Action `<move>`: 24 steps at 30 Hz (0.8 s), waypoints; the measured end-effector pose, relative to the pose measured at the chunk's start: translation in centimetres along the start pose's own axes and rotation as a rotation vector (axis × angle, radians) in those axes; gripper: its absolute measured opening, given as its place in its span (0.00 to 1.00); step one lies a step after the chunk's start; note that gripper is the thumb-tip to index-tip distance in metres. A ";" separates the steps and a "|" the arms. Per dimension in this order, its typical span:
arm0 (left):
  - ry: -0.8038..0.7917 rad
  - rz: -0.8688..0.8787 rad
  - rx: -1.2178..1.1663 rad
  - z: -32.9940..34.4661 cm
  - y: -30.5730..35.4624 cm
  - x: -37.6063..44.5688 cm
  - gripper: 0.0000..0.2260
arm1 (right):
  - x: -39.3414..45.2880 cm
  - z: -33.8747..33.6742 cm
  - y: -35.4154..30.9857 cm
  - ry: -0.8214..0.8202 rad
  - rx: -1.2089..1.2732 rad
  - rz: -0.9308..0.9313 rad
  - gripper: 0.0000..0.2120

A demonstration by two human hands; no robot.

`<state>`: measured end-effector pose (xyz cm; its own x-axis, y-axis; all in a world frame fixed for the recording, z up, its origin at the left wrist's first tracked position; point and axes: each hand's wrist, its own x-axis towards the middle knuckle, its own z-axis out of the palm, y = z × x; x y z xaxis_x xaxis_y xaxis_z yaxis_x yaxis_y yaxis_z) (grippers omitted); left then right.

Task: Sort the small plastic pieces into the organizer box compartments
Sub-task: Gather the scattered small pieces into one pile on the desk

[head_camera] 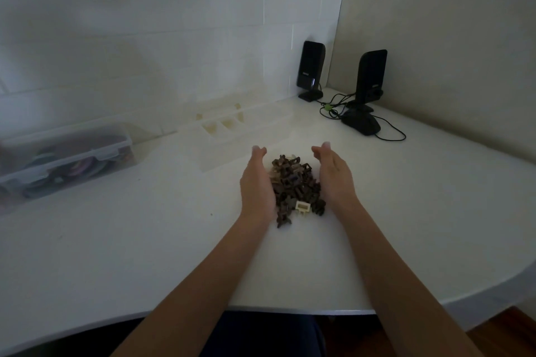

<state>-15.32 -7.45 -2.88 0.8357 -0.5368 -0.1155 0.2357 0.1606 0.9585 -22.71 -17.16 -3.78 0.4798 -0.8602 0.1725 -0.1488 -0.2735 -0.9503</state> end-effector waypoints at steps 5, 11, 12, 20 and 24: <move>0.031 0.166 0.292 2.4 -0.7 -1.3 0.21 | -0.5 1.1 -0.2 -0.139 -0.199 -0.026 0.26; 0.070 0.182 0.237 3.2 -0.6 -1.3 0.21 | -0.7 0.8 -0.5 -0.108 -0.157 -0.040 0.24; 0.077 0.177 0.204 2.9 -0.3 -1.4 0.20 | -0.7 0.8 -0.6 -0.096 -0.158 -0.047 0.24; 0.073 0.166 0.275 2.5 0.0 -1.6 0.20 | -0.4 1.4 -1.5 -0.059 -0.153 -0.101 0.23; 0.057 0.197 0.328 1.6 -0.7 -2.3 0.18 | 2.7 1.4 -1.4 -0.247 -0.155 -0.077 0.25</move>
<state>-18.25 -7.67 -2.84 0.8775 -0.4740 0.0734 -0.0956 -0.0228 0.9952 -20.04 -18.49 -2.31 0.6877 -0.7090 0.1560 -0.2252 -0.4126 -0.8827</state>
